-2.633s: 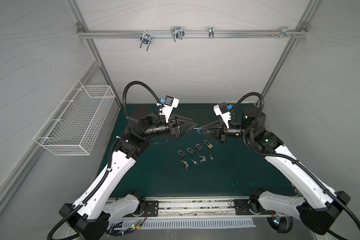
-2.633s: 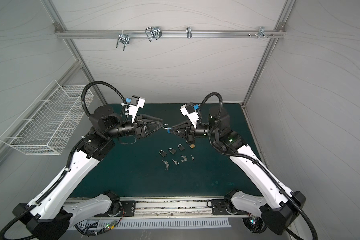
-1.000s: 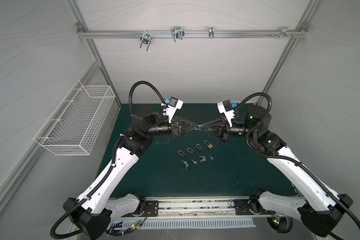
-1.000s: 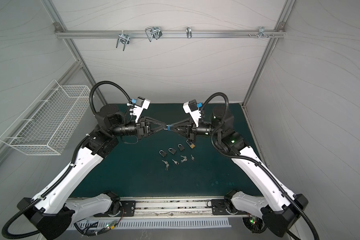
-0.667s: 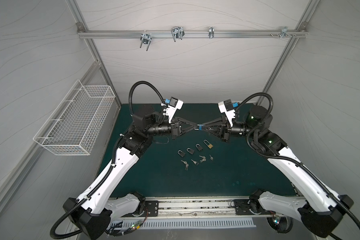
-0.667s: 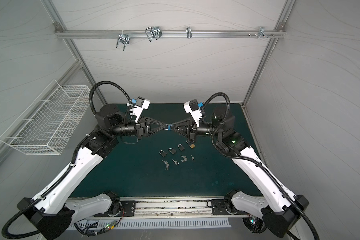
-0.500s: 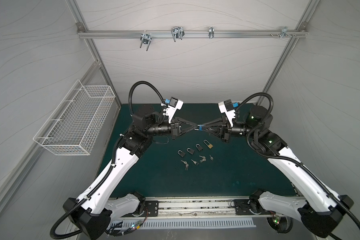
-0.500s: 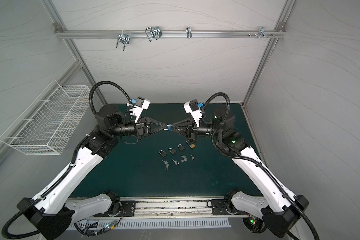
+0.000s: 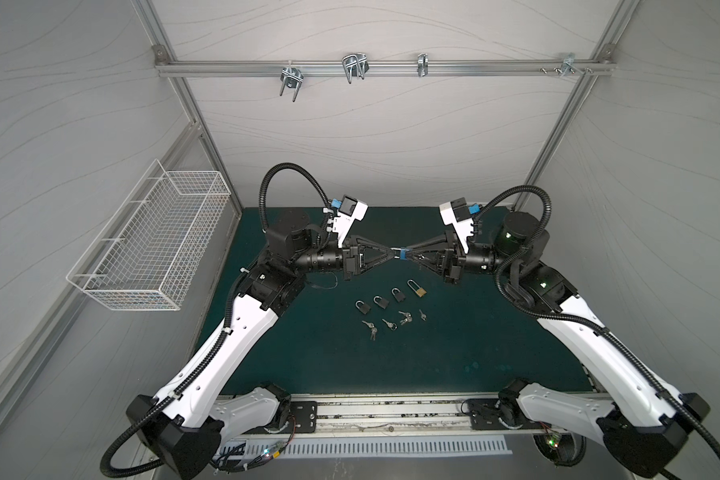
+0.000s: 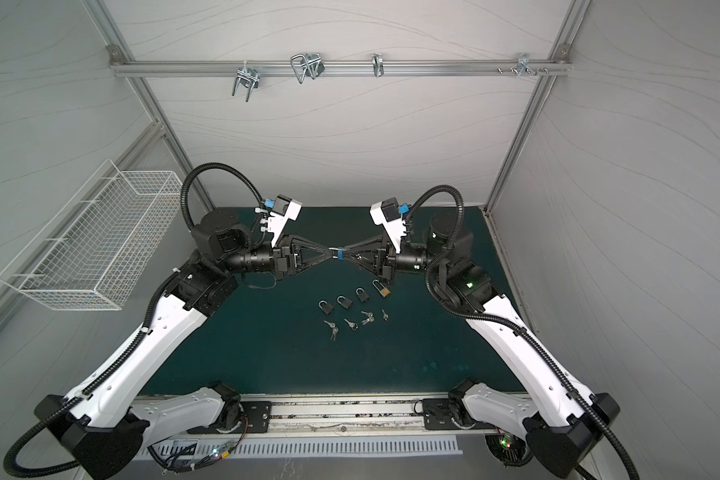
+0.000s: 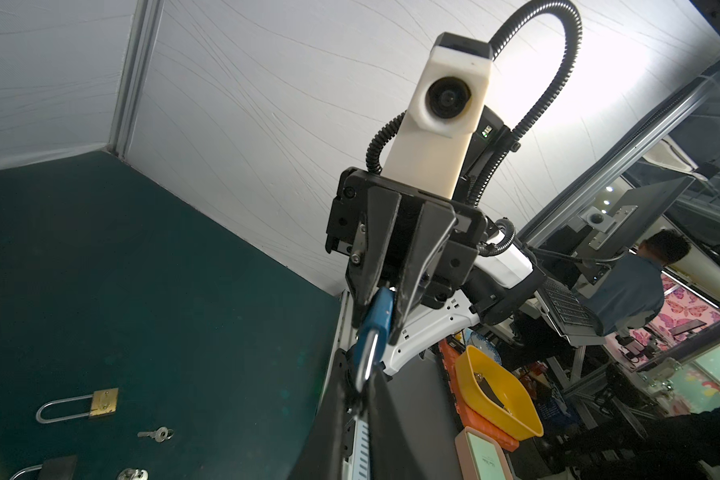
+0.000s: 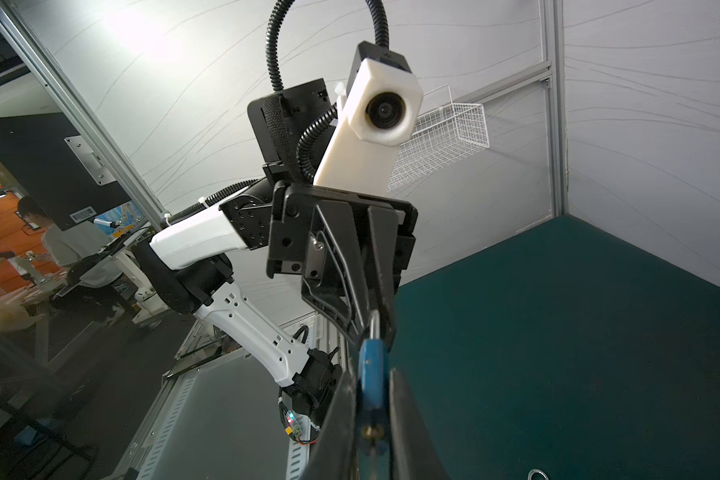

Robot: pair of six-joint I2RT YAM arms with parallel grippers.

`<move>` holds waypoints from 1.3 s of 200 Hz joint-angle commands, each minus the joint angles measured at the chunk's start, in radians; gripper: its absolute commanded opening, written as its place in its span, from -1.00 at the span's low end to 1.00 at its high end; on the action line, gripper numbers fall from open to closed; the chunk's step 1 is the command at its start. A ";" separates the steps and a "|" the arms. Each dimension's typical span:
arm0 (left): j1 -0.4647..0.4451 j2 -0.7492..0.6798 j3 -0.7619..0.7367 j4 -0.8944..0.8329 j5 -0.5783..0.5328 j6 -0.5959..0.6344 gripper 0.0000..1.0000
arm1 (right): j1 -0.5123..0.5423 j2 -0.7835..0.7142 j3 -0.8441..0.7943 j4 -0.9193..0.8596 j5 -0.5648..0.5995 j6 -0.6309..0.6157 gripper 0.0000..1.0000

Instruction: Lock with the key

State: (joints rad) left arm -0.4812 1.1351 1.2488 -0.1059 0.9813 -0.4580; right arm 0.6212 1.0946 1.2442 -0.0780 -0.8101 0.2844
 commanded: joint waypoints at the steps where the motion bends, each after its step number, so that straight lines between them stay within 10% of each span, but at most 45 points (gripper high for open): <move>1: -0.004 -0.013 0.003 0.031 0.010 0.010 -0.85 | -0.005 -0.021 0.012 0.035 -0.016 0.007 -1.00; 260: -0.128 0.039 0.022 0.009 -0.003 0.068 -1.00 | 0.071 0.124 0.054 0.073 -0.084 0.135 -1.00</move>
State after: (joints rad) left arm -0.5167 1.1286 1.2484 -0.1150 0.9325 -0.4198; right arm 0.6182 1.1633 1.2644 -0.0174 -0.8986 0.4305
